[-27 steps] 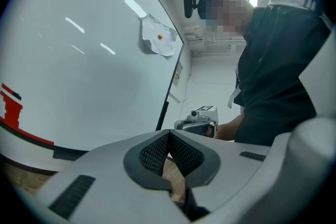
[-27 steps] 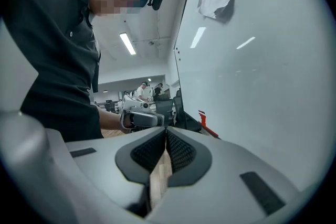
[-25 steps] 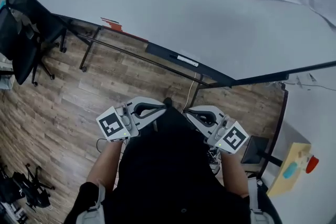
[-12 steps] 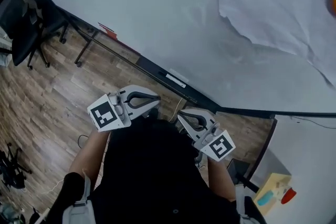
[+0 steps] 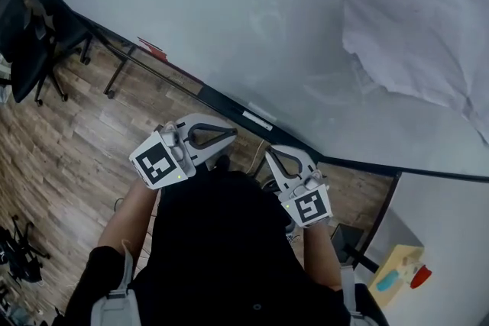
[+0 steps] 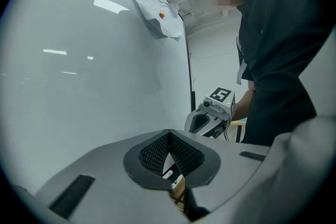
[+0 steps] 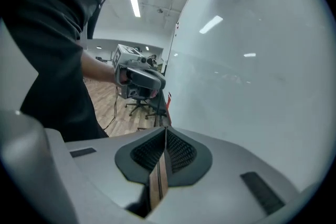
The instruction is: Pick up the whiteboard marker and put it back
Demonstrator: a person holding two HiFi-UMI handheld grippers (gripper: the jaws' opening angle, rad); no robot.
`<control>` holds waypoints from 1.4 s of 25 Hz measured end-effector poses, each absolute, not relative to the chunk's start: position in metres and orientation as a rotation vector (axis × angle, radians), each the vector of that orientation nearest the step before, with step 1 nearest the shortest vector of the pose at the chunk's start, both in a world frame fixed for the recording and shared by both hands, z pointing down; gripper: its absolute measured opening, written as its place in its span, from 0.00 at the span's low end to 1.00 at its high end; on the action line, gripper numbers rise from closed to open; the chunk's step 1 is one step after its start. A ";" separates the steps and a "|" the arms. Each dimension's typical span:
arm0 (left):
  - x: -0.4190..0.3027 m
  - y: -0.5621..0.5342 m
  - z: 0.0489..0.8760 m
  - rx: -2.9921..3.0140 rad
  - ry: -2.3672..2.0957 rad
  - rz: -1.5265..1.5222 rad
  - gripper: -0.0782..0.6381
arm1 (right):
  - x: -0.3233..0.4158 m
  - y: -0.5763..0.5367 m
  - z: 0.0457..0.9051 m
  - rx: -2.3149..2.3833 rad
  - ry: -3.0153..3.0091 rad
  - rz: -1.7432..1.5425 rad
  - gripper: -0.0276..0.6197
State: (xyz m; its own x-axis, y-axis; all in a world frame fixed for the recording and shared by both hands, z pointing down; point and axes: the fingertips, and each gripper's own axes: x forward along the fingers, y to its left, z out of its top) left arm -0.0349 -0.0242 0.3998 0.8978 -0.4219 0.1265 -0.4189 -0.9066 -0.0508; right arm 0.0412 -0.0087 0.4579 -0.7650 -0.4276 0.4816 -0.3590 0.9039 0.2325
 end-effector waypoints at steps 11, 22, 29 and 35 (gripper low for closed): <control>-0.073 -0.052 0.407 -3.092 0.615 -0.087 0.13 | 0.019 -0.045 0.497 0.669 -2.363 -0.068 0.08; -0.071 -0.065 0.433 -3.188 0.557 -0.059 0.13 | 0.012 -0.068 0.533 0.649 -2.224 -0.116 0.08; -0.066 -0.065 0.435 -3.209 0.522 -0.041 0.13 | 0.012 -0.067 0.555 0.601 -2.179 -0.104 0.08; -0.072 -0.067 0.443 -3.228 0.515 -0.025 0.13 | 0.009 -0.069 0.573 0.590 -2.150 -0.097 0.08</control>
State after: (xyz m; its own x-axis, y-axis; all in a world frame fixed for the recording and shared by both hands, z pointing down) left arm -0.0723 -0.0670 0.4429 0.9504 -0.3089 0.0350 -0.3109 -0.9425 0.1230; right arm 0.0087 -0.0691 0.5728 -0.5008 -0.4455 0.7421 -0.3772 0.8840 0.2762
